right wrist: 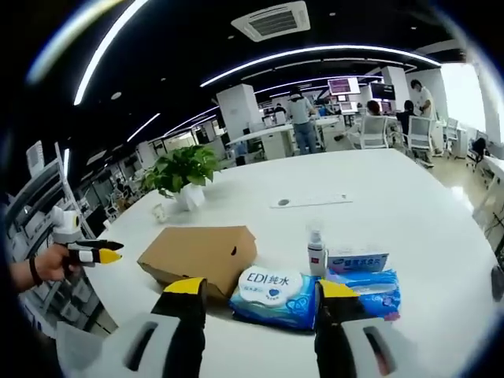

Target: Operate the shoe box by opening the lid, removing the specified soft item, and placing it in the target area until the item is outside and the box remains undamaged.

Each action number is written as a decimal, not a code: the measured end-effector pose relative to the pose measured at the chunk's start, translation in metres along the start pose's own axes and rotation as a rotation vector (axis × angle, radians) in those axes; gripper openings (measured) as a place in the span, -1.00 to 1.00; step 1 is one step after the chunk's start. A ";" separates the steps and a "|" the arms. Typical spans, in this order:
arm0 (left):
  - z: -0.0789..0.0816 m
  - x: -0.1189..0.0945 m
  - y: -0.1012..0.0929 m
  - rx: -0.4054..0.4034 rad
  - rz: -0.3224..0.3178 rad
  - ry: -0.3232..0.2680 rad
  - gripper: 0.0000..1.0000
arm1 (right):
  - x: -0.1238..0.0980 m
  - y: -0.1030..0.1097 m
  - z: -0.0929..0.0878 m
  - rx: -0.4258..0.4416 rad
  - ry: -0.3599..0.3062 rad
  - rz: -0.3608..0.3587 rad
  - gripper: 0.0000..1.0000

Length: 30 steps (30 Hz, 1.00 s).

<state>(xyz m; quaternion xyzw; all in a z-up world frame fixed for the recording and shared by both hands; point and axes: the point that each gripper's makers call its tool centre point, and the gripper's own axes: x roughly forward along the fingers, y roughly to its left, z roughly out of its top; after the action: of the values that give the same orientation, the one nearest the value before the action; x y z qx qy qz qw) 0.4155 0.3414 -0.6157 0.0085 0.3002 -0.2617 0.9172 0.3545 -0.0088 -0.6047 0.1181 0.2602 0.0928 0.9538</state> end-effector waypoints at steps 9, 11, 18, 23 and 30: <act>-0.011 -0.019 -0.022 0.076 -0.002 0.018 0.20 | -0.056 -0.037 -0.006 -0.004 -0.024 -0.116 0.27; -0.014 -0.021 -0.024 0.064 -0.001 0.018 0.22 | -0.063 -0.040 -0.007 -0.020 -0.023 -0.133 0.32; -0.021 -0.024 -0.021 0.028 0.009 0.026 0.25 | -0.071 -0.044 -0.016 0.008 -0.029 -0.155 0.36; -0.018 -0.029 -0.017 0.016 0.022 0.017 0.27 | -0.073 -0.039 -0.021 0.019 -0.037 -0.156 0.38; -0.015 -0.033 -0.019 0.012 0.018 0.015 0.28 | -0.068 -0.033 -0.030 0.033 -0.031 -0.147 0.38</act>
<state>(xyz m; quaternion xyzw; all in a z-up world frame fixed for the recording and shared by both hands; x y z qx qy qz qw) 0.3757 0.3434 -0.6073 0.0187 0.3054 -0.2549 0.9173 0.2849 -0.0516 -0.6063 0.1158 0.2550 0.0165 0.9598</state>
